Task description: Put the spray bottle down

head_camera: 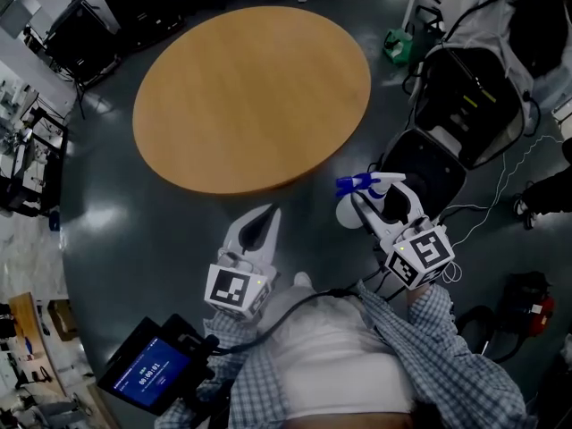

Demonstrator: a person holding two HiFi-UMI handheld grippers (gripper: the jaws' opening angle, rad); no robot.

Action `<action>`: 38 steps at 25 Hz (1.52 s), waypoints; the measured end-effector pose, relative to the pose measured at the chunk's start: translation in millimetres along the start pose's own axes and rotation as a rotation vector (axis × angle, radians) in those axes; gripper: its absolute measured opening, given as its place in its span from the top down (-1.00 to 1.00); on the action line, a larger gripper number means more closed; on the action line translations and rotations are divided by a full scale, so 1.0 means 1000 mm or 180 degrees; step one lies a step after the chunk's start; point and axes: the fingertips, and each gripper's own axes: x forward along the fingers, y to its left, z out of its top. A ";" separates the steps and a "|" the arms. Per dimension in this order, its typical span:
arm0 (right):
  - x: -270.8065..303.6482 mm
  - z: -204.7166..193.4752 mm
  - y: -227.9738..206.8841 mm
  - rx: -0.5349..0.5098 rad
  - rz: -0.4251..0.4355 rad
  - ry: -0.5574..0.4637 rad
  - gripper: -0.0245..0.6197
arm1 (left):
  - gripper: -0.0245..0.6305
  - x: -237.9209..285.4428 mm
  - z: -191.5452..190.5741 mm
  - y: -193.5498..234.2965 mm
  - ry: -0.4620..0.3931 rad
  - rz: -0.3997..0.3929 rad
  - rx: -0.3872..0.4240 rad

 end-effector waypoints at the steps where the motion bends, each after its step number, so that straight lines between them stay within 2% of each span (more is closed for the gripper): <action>1: 0.000 0.002 -0.001 -0.0004 -0.0009 -0.0016 0.22 | 0.93 0.000 0.002 0.003 -0.0006 0.0010 0.0003; 7: 0.017 0.013 -0.002 -0.0061 -0.0024 -0.0120 0.22 | 0.93 -0.002 0.003 0.026 -0.0103 0.0028 0.0022; 10: 0.029 0.015 -0.004 -0.0057 -0.0040 -0.0125 0.22 | 0.93 -0.004 0.006 0.036 -0.0065 0.0081 -0.0002; 20: 0.044 0.039 -0.029 -0.0115 -0.0033 -0.0162 0.22 | 0.93 0.003 0.021 0.043 -0.0099 0.0198 -0.0030; 25: 0.057 0.036 -0.031 -0.0169 0.0072 -0.0175 0.22 | 0.93 -0.002 0.019 0.050 -0.0103 0.0297 -0.0056; 31: 0.101 0.044 -0.066 -0.0342 0.0228 -0.0154 0.22 | 0.93 0.029 0.029 0.067 -0.0100 0.0480 -0.0101; 38: 0.100 0.031 -0.046 -0.0418 0.0282 -0.0017 0.22 | 0.93 -0.008 0.031 0.060 -0.0101 0.0617 -0.0185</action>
